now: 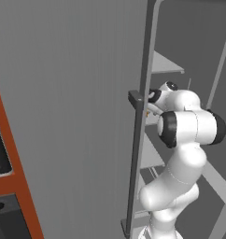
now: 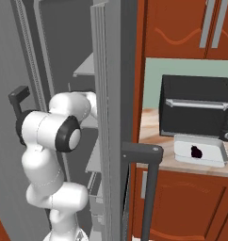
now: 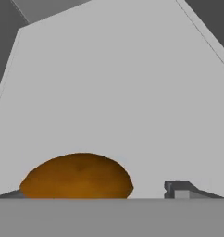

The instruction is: Take the eggplant and mushroom out of the freezer and place them in the tupperware container on the counter. Then put the tupperware containing the vegetables back in the freezer.

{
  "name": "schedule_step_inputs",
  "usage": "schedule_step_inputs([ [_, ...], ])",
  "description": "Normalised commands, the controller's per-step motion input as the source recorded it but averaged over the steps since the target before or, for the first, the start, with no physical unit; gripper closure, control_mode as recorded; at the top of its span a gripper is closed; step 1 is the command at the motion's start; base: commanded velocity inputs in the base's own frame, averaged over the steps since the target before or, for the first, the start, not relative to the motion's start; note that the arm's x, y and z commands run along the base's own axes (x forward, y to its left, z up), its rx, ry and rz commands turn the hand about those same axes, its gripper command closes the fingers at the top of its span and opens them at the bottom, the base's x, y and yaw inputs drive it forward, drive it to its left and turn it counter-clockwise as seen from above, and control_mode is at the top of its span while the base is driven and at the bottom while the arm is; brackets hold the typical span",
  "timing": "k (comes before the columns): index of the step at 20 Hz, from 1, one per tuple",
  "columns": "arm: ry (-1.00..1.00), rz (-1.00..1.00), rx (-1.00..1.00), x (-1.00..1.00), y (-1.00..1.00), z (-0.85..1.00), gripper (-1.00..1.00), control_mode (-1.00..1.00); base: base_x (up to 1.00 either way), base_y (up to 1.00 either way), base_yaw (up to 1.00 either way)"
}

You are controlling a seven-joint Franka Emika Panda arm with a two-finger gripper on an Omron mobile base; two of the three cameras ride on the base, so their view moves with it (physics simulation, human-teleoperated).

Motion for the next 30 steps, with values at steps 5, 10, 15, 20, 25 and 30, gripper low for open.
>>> schedule_step_inputs([
  [5, 0.01, 0.01, 0.00, 0.08, 0.11, -0.40, -1.00, -1.00, 0.00, 0.00, 0.00],
  [10, 0.00, 0.00, 0.00, -0.10, 0.21, -0.41, 1.00, -1.00, 0.00, 0.00, 0.00],
  [15, 0.00, 0.00, 0.00, -0.15, 0.16, -0.41, 1.00, -1.00, 0.00, 0.00, 0.00],
  [20, -0.02, 0.00, 0.00, -0.12, 0.08, -0.08, 1.00, -1.00, 0.00, 0.00, 0.00],
  [25, -0.24, 0.00, 0.00, -0.74, 0.00, 0.31, 1.00, -1.00, 0.00, 0.00, 0.00],
  [30, -0.24, 0.00, 0.00, -0.94, 0.00, 0.33, 1.00, -1.00, 0.00, 0.00, 0.00],
])
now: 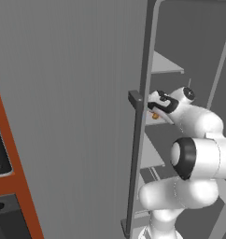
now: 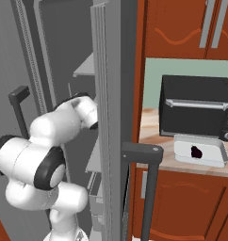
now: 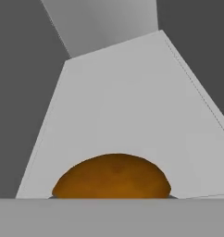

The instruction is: Take the eggplant and mushroom out of the freezer and place them in the tupperware container on the counter. Then put the tupperware containing the vegetables back in the freezer.

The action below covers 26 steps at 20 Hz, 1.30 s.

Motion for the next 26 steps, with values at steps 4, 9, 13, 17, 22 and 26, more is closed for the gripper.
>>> schedule_step_inputs([
  [4, -0.14, 0.00, 0.00, -1.00, 0.02, 0.64, 1.00, -1.00, 0.00, 0.00, 0.00],
  [9, -0.06, 0.00, 0.00, -1.00, 0.00, 0.96, 1.00, -1.00, 0.00, 0.00, 0.00],
  [13, -0.01, 0.00, 0.00, -1.00, 0.00, 1.00, 1.00, -1.00, 0.00, 0.00, 0.00],
  [17, 0.09, -0.01, 0.00, -1.00, 0.00, 0.67, 1.00, -1.00, 0.00, 0.00, 0.00],
  [22, 0.14, -0.02, 0.00, -1.00, 0.00, 0.20, 1.00, -1.00, 0.00, 0.00, 0.00],
  [26, 0.13, -0.01, 0.00, -0.90, 0.01, 0.00, 1.00, -1.00, 0.00, 0.00, 0.00],
])
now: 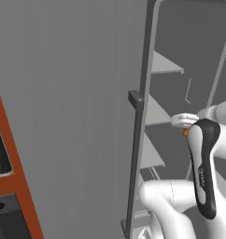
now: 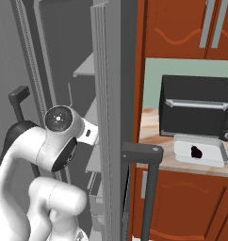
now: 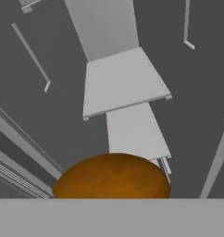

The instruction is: Take the eggplant and mushroom out of the freezer and place them in the tupperware container on the counter. Then put the tupperware containing the vegetables back in the freezer.

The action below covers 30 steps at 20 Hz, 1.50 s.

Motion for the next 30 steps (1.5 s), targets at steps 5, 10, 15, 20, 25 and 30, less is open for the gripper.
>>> schedule_step_inputs([
  [5, 0.12, 0.00, 0.00, -0.50, 0.07, 0.00, 1.00, -1.00, 0.00, 0.00, 0.00],
  [10, 0.00, 0.00, 0.00, 0.00, 0.00, 0.00, 1.00, 1.00, -0.97, 0.28, 0.00],
  [15, 0.00, 0.00, 0.00, 0.00, 0.00, 0.00, 1.00, 1.00, -1.00, 0.37, 0.00],
  [20, 0.00, 0.00, 0.00, 0.00, 0.00, 0.00, 1.00, 1.00, -0.98, -0.03, -0.03],
  [25, 0.00, 0.00, 0.00, 0.00, 0.00, 0.00, 1.00, 1.00, -0.32, -0.83, -0.02],
  [30, 0.00, 0.00, 0.00, 0.00, 0.00, 0.00, 1.00, 1.00, 0.14, -1.00, 0.01],
])
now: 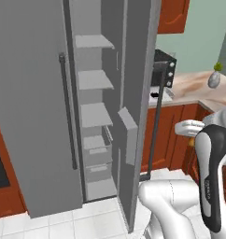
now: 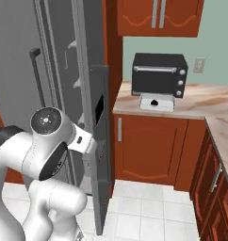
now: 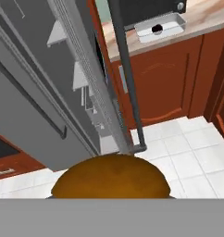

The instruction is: Take the eggplant and mushroom out of the freezer and place them in the tupperware container on the counter. Then put the tupperware containing the vegetables back in the freezer.

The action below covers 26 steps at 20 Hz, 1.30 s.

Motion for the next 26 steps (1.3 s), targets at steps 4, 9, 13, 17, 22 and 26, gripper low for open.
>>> schedule_step_inputs([
  [4, 0.00, 0.00, 0.00, 0.00, 0.00, 0.00, 1.00, 1.00, 0.47, -0.99, 0.06],
  [9, 0.00, 0.00, 0.00, 0.00, 0.00, 0.00, 1.00, 1.00, 0.95, -0.56, 0.05],
  [13, 0.00, 0.00, 0.00, 0.00, 0.00, 0.00, 1.00, 1.00, 1.00, -0.41, 0.09],
  [17, 0.00, 0.00, 0.00, 0.00, 0.00, 0.00, 1.00, 1.00, 0.92, -0.41, 0.12],
  [22, 0.00, 0.00, 0.00, 0.00, 0.00, 0.00, 1.00, 1.00, 0.39, -0.75, 0.09],
  [26, 0.00, 0.00, 0.00, 0.00, 0.00, 0.00, 1.00, 1.00, -0.75, -0.67, 0.00],
])
